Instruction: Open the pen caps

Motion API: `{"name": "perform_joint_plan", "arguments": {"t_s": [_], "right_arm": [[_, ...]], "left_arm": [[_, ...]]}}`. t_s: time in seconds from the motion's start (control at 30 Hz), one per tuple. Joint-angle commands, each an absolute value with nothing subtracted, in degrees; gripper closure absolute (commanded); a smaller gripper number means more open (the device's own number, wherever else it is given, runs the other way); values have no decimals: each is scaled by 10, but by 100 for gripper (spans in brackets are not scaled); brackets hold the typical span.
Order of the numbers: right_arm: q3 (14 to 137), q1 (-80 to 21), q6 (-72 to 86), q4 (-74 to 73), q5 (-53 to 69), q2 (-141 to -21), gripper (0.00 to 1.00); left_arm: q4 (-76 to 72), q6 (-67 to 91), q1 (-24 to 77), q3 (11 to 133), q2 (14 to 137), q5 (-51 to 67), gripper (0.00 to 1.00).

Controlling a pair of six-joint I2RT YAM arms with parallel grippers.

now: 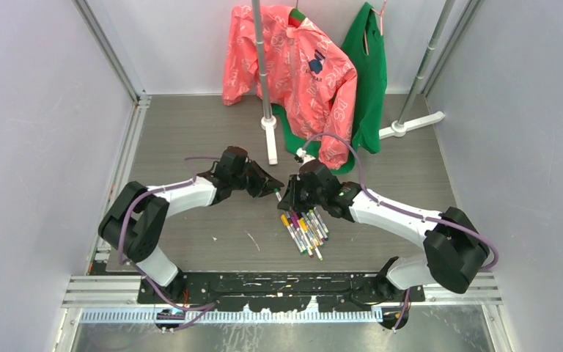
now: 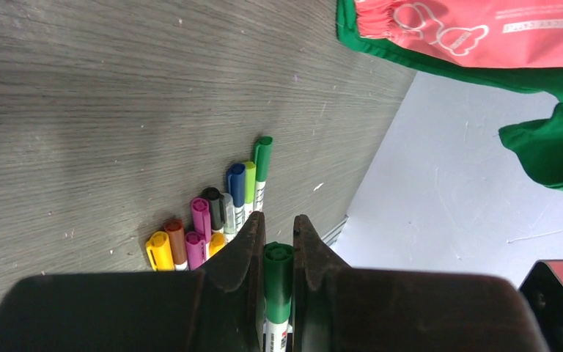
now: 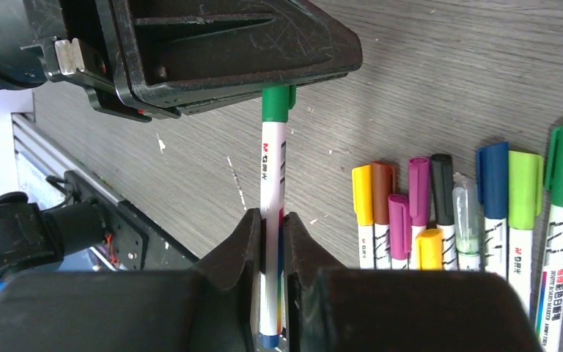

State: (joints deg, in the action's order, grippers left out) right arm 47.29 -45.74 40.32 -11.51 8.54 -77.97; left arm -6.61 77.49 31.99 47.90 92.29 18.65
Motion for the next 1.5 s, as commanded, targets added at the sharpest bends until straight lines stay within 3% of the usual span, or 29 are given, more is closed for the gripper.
{"name": "perform_joint_plan", "arguments": {"t_s": [0.0, 0.33, 1.07, 1.47], "right_arm": [[434, -490, 394, -210, 129, -752, 99], [394, -505, 405, -204, 118, -716, 99], [475, -545, 415, -277, 98, -714, 99], [651, -545, 363, -274, 48, -934, 99]], "left_arm": [[-187, 813, 263, 504, 943, 76, 100], [-214, 830, 237, 500, 961, 73, 100], [-190, 809, 175, 515, 965, 129, 100], [137, 546, 185, 521, 864, 104, 100]]}}
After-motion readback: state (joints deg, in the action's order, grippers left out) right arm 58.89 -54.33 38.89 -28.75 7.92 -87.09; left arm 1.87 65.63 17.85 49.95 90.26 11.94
